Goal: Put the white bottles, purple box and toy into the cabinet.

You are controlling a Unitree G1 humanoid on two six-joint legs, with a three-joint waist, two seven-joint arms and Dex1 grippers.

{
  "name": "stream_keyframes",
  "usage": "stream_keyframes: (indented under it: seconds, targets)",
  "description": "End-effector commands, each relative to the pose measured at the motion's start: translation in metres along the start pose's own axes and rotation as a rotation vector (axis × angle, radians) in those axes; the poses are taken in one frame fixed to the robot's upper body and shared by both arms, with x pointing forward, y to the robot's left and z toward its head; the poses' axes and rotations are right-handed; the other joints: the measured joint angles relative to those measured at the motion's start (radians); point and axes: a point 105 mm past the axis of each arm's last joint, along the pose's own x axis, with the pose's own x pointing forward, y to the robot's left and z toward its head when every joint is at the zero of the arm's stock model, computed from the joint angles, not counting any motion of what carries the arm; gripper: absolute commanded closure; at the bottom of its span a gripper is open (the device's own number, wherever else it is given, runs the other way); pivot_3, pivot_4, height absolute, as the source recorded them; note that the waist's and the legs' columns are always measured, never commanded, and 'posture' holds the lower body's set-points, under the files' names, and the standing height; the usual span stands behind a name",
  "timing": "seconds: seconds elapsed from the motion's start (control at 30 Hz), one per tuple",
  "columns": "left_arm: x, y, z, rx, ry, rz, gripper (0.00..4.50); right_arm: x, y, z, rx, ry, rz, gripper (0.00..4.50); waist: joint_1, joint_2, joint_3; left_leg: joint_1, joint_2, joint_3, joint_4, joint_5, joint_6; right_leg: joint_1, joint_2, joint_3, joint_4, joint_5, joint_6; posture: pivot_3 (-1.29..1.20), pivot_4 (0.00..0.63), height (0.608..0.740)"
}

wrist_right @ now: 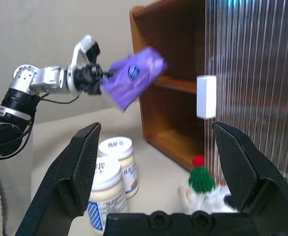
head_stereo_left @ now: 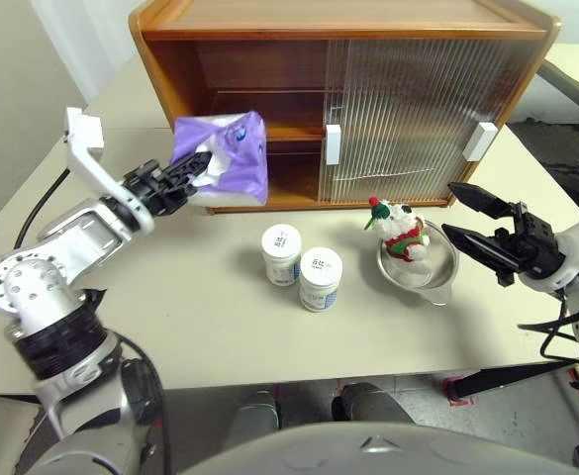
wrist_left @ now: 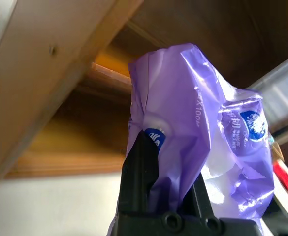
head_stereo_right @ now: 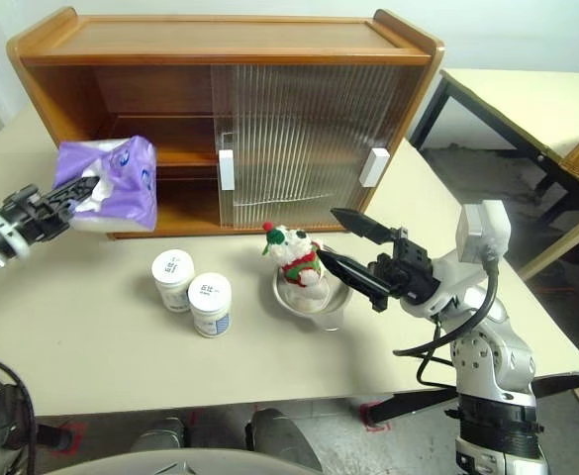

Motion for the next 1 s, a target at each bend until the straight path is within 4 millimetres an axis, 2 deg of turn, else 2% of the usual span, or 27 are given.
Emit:
stream_keyframes:
  seconds: [0.03,0.27,0.43,0.7,0.87,1.0]
  targets:
    - [0.009,-0.01,0.009,0.032,-0.062,0.033,4.48,-0.002,0.001,0.006,-0.021,-0.016,-0.007,0.0,0.001,0.0,0.0,0.0,0.0,0.001,0.001,0.0,0.0,0.001,0.001,0.0,0.0,0.0,0.001,-0.18,0.045,0.74]
    - [0.023,-0.028,0.016,-0.033,-0.164,0.003,4.48,-0.002,0.003,0.005,-0.009,-0.026,-0.013,0.0,0.001,-0.003,0.002,0.002,0.0,0.003,0.012,-0.005,0.007,0.007,0.003,0.001,-0.003,0.002,0.007,-0.18,0.041,0.74]
    - [0.039,-0.023,0.019,-0.057,-0.235,0.063,4.48,-0.002,0.004,0.007,-0.003,-0.031,-0.011,0.0,0.002,-0.005,0.004,0.007,0.0,0.003,0.012,-0.005,0.007,0.012,0.004,0.001,-0.003,0.002,0.006,-0.17,0.035,0.74]
    - [0.059,-0.025,0.015,-0.066,-0.249,0.047,4.48,-0.004,0.006,0.011,-0.002,-0.031,-0.017,0.0,0.0,-0.006,0.004,0.008,0.0,0.003,0.012,-0.007,0.007,0.014,0.004,0.001,-0.004,0.002,0.006,-0.2,0.029,0.74]
    - [0.067,-0.024,0.024,-0.084,-0.291,0.069,4.48,-0.003,0.008,0.009,-0.002,-0.034,-0.026,0.0,-0.002,-0.007,0.004,0.008,0.0,0.003,0.012,-0.007,0.008,0.014,0.004,0.001,-0.005,0.002,0.006,-0.21,0.031,0.74]
    - [0.072,-0.016,0.029,-0.118,-0.325,0.124,4.48,-0.002,0.008,0.009,-0.007,-0.041,-0.036,0.0,-0.009,-0.007,0.004,0.008,0.0,0.004,0.012,-0.008,0.009,0.014,0.004,0.001,-0.005,0.002,0.006,-0.22,0.028,0.74]
